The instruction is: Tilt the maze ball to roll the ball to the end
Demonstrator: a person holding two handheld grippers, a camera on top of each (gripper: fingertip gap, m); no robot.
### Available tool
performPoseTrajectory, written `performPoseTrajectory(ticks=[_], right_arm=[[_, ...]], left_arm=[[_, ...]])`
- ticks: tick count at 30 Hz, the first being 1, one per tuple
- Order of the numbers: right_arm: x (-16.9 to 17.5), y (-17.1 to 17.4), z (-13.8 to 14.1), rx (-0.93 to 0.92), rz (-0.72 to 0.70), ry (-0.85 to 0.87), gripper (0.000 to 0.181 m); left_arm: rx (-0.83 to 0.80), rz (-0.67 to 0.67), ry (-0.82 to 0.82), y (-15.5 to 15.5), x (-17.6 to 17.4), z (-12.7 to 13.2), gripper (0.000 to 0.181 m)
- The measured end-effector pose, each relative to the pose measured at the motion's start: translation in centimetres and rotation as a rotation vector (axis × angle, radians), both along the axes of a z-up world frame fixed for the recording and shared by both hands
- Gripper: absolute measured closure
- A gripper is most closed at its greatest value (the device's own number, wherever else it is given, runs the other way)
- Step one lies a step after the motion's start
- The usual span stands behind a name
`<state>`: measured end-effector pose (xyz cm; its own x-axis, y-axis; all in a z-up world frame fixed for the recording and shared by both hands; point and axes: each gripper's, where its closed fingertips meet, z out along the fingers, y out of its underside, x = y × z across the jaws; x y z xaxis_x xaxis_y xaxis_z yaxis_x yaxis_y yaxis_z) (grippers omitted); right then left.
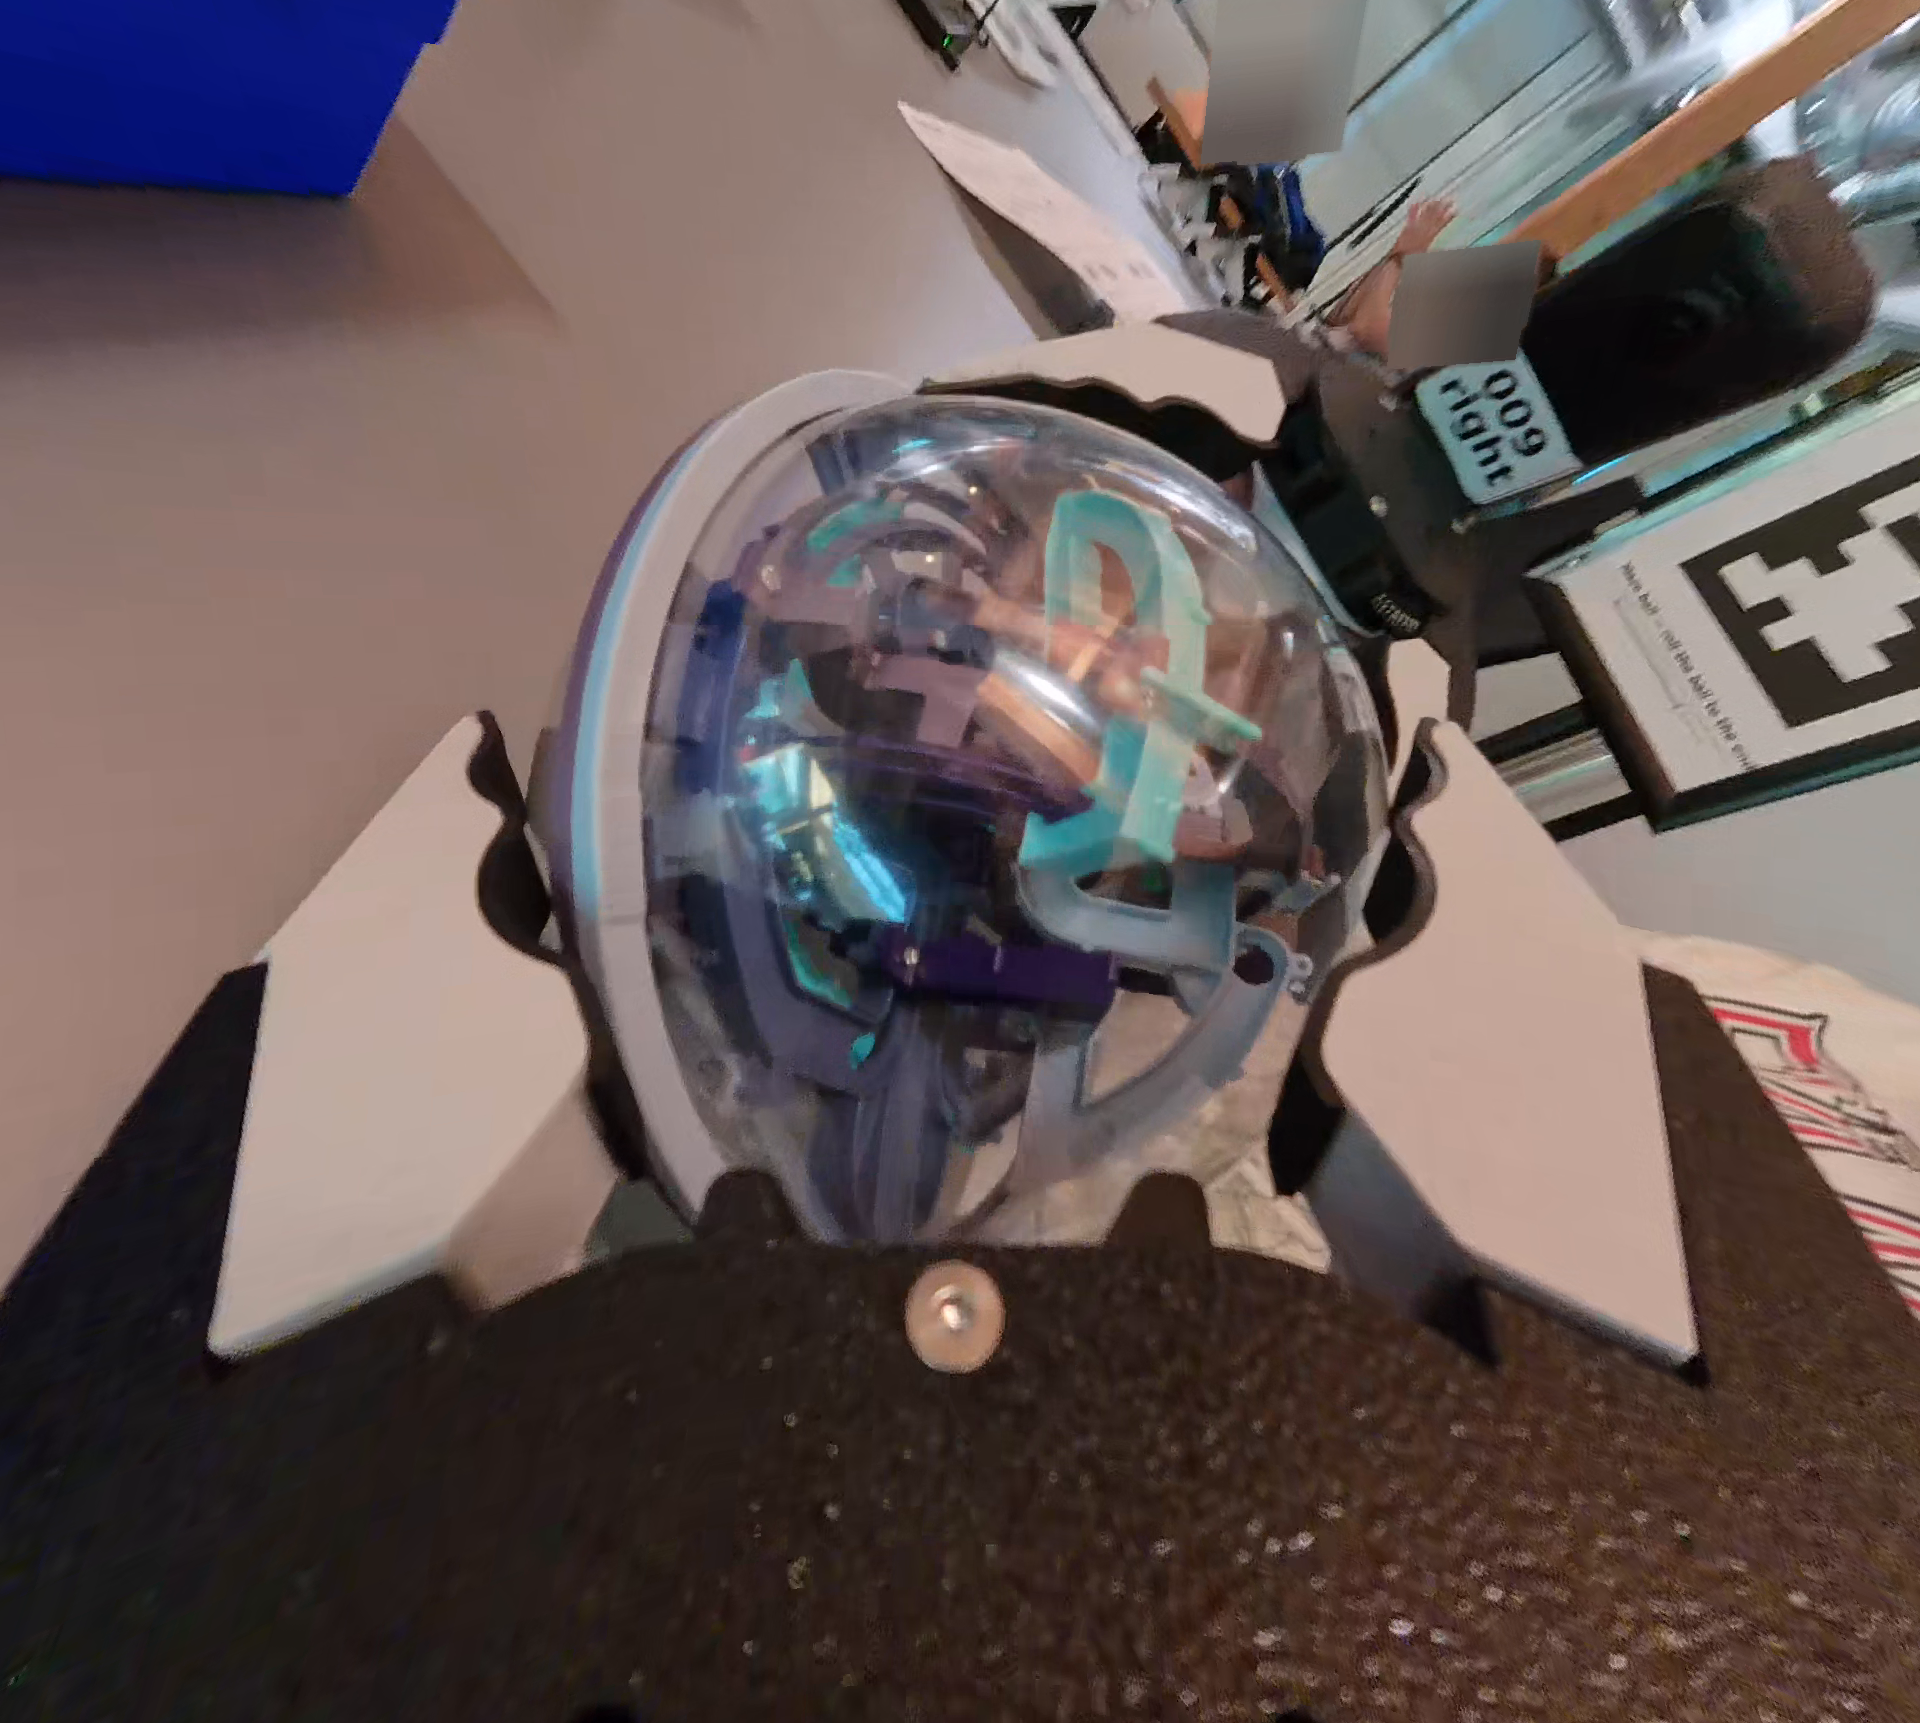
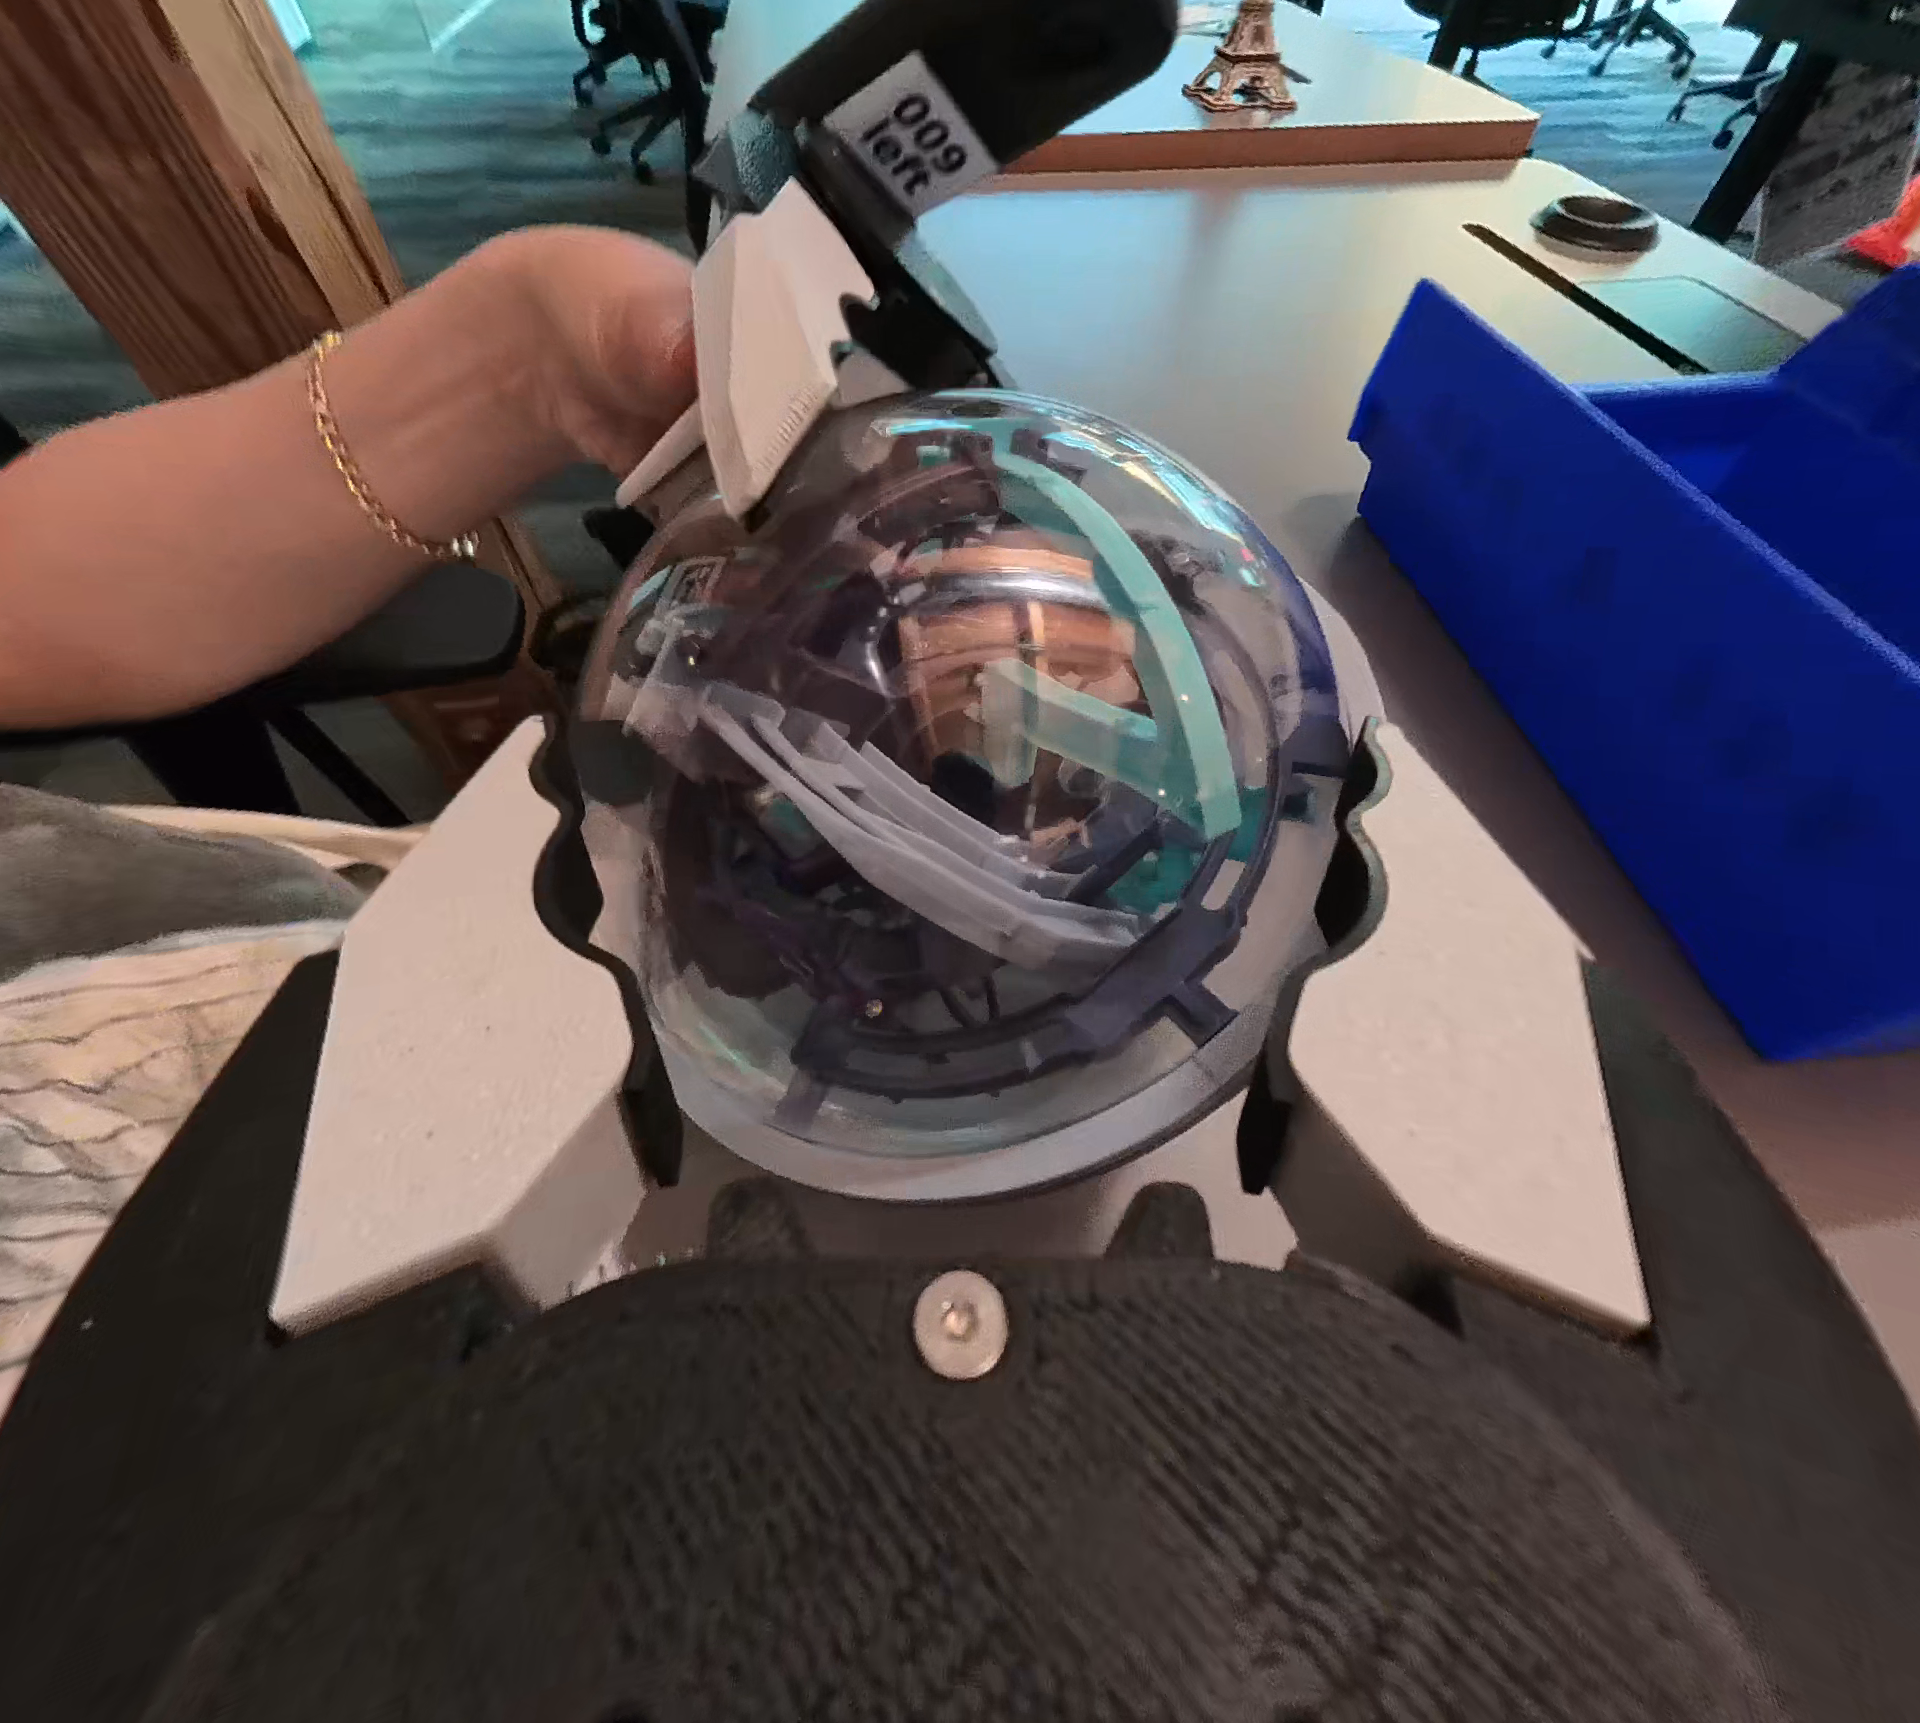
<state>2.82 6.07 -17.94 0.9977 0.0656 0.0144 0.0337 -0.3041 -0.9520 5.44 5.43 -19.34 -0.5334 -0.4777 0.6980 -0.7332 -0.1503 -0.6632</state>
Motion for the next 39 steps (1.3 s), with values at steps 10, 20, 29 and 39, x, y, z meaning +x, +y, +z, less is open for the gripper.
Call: performPoseTrajectory(ticks=[10, 20, 29, 39], right_arm=[[-0.9, 0.5, -1.6, -0.161, 0.004, -0.402, 0.035], [-1.7, -2.2, 1.3, -0.018, 0.095, -0.096, 0.058], [1.0, -4.5, 2.5, 0.023, 0.013, -0.069, 0.065], [-0.4, -2.7, 1.5, 0.022, 0.086, -0.017, 0.064]], left_arm=[[0.210, 0.008, -0.145, 0.6, -0.4, 0.2, 0.025], [0.274, -0.050, -0.262, -0.9, -0.7, 0.5, 0.024], [0.378, -0.100, -0.372, -2.0, -1.3, 0.6, 0.025], [0.546, -0.153, -0.548, -3.1, -1.6, 0.5, 0.024]])
